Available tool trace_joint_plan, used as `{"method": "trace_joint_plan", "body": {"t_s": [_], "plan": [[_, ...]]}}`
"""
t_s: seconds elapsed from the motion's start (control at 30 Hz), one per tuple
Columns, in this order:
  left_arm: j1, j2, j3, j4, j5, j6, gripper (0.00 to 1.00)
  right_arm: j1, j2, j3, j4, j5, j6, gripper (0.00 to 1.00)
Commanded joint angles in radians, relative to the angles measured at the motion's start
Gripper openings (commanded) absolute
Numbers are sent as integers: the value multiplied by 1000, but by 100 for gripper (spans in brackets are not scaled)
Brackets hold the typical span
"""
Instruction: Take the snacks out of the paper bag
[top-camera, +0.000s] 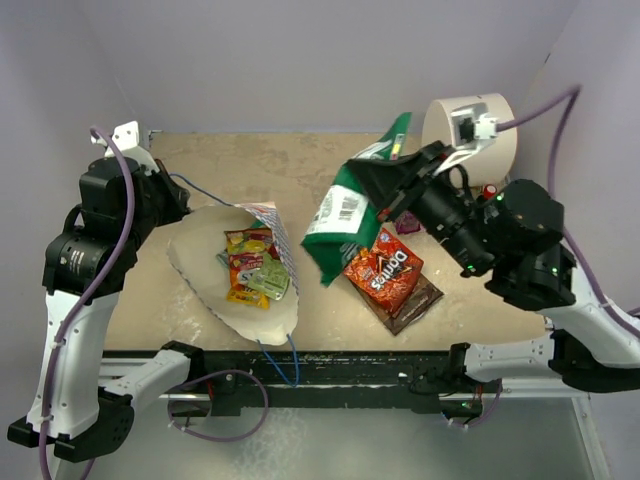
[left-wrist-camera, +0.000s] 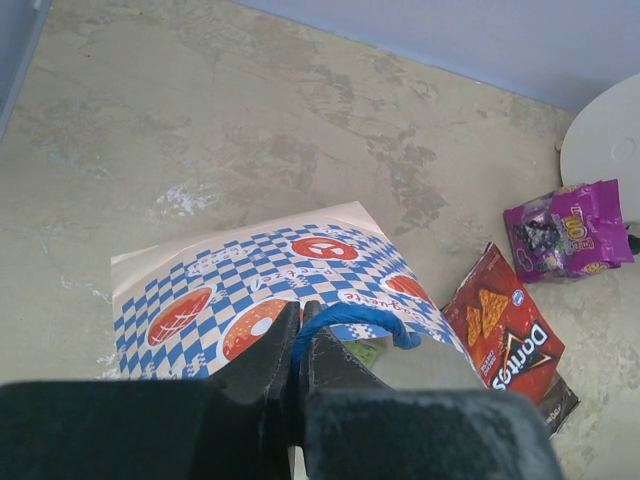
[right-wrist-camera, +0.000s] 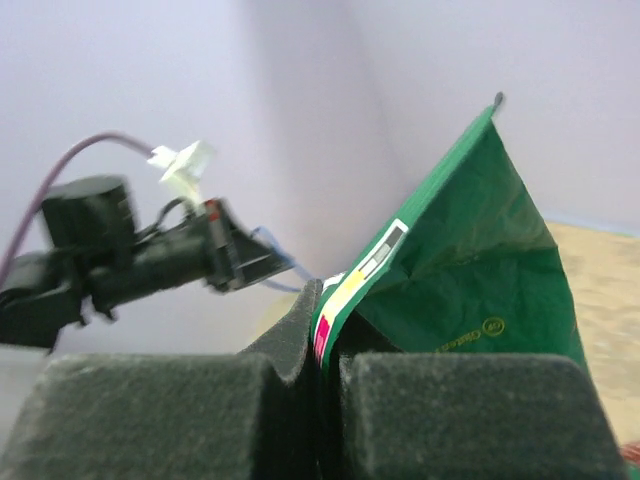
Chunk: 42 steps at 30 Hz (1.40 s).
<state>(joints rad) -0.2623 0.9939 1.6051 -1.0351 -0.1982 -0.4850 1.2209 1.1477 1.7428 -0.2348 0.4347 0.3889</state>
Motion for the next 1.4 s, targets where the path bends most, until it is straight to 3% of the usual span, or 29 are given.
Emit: {"method": "trace_joint_plan", "body": {"t_s": [0.0, 0.17, 0.4, 0.6, 0.77, 1.07, 1.37], "plan": [[0, -4, 32, 36, -18, 32, 0, -6, -48, -21, -33, 345, -102, 0], [0, 4, 54, 29, -17, 46, 0, -5, -136, -181, -133, 568, -69, 0], [1, 14, 49, 36, 20, 32, 0, -13, -248, -396, -322, 685, 234, 0], [1, 25, 40, 42, 56, 19, 0, -102, -235, -526, -518, 602, 465, 0], [0, 22, 31, 41, 66, 15, 0, -267, -200, -606, -543, 405, 502, 0], [0, 15, 37, 27, 54, 22, 0, -343, -213, -661, -595, 291, 466, 0], [1, 24, 38, 34, 62, 32, 0, -354, -220, -639, -706, 271, 497, 0]]}}
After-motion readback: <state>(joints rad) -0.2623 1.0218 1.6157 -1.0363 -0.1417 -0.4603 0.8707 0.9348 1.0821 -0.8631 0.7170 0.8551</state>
